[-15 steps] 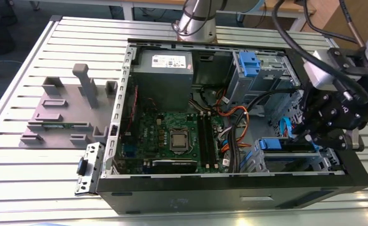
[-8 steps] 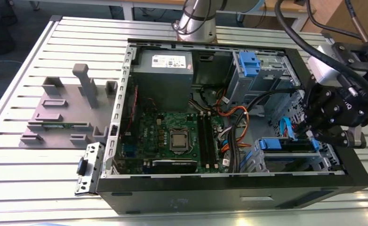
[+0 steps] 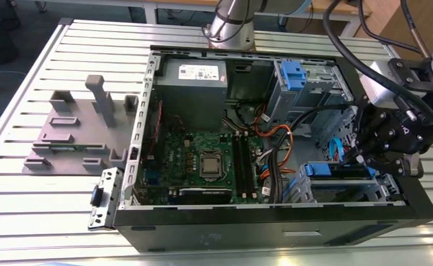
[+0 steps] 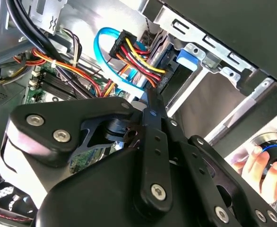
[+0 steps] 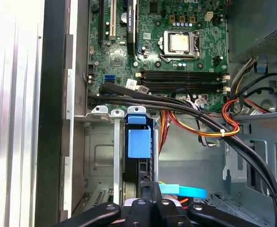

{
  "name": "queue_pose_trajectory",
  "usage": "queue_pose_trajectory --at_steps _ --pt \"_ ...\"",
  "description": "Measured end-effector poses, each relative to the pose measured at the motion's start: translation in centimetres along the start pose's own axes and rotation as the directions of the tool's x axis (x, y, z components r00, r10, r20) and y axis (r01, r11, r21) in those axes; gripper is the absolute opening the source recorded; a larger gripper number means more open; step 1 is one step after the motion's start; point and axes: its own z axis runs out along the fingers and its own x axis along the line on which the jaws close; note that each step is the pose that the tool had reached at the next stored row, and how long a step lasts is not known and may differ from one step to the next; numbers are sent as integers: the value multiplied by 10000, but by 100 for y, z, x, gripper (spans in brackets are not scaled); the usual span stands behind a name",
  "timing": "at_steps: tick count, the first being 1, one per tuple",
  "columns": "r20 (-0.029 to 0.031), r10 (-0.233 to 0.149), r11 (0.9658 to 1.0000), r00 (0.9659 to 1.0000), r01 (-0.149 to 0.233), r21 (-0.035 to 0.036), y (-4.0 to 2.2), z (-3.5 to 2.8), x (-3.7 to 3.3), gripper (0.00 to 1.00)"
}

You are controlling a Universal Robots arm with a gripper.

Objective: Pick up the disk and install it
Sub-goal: 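Insert the second disk wire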

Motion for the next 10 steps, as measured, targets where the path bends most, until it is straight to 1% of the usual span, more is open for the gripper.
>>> queue_pose_trajectory --at_steps 3,5,6,10 --pt "-15 5 10000 10000 -5 -70 -15 45 3 11" --pt "-30 9 9999 10000 -9 -107 -21 70 5 11" --pt "-29 10 9999 10000 -10 -122 -24 82 6 11" --pt "-31 12 9999 10000 -12 -136 -32 87 3 11"
